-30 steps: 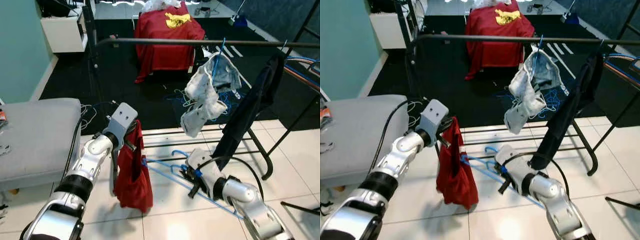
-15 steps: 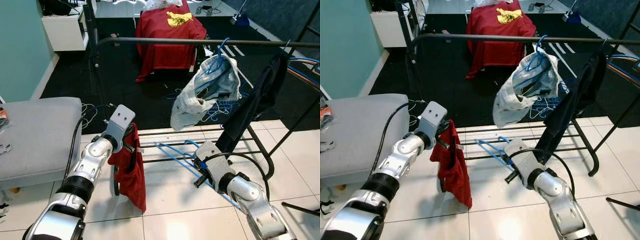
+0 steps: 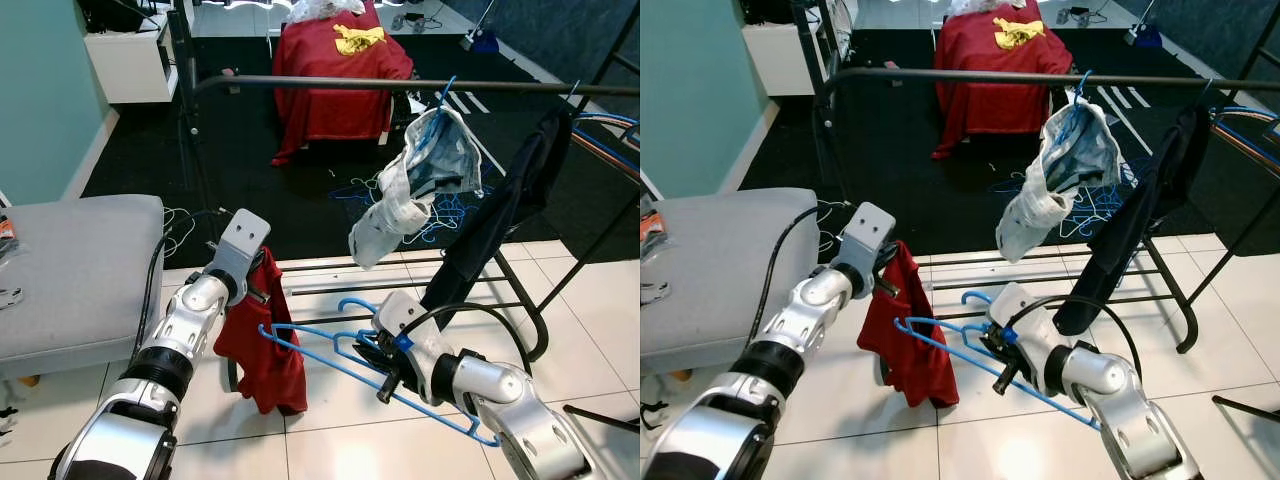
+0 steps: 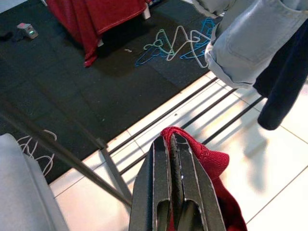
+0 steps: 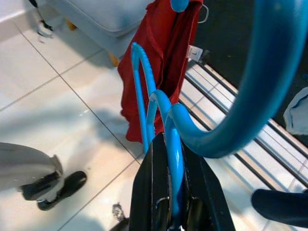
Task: Hang hanger
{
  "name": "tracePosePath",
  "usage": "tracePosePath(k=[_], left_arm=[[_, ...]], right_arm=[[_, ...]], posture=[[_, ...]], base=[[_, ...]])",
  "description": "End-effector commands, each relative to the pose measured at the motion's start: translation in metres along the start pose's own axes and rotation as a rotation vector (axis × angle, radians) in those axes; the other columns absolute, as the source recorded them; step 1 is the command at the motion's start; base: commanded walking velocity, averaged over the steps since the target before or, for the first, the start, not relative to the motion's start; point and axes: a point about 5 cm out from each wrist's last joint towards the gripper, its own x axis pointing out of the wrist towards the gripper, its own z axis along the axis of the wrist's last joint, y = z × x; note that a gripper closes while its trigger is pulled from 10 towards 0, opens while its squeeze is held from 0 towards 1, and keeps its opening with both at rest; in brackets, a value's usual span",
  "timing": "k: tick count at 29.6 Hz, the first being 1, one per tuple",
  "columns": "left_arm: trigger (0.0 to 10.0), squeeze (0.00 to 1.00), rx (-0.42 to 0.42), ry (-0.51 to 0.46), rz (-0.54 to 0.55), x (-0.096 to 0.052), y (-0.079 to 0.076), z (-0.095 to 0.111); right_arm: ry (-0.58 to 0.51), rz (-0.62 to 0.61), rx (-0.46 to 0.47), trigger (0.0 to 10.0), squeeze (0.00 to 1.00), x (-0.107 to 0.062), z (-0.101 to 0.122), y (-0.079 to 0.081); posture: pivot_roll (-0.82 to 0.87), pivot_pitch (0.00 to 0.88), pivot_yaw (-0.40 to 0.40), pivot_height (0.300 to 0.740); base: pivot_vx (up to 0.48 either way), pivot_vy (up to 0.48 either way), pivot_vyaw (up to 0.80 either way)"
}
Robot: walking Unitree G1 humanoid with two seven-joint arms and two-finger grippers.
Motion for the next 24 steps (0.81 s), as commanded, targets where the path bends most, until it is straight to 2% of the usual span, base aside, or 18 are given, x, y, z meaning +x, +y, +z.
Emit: tracePosePath(k=[1,17,24], left_arm=[[10.0,0.0,-0.013,-0.046,-0.029,0.001,-0.002,0.008],[10.0,0.0,-0.089,-0.119,-0.125,-0.003,-0.013,0.013],[10.0,0.0,-0.086,-0.122,-0.142,-0.003,-0.013,0.014]], right_arm=[[-0.001,-0.044,-0.015,10.0,0.0,0.002,-0.003,-0.004],[0.008,-0.128,0.012,10.0,0.0,0.006,-0.013,-0.012],[0.039,-0.158,-0.065,10.0,0.0,0.005,-0.014,-0.018]], posture=[[-0.09,0.141,-0.008,0.74],[-0.08,0.14,-0.005,0.74],[-0.09,0.14,-0.006,0.74]], base=[[0.0,0.0,0.0],[0.0,0.0,0.0],[0.0,0.0,0.0]])
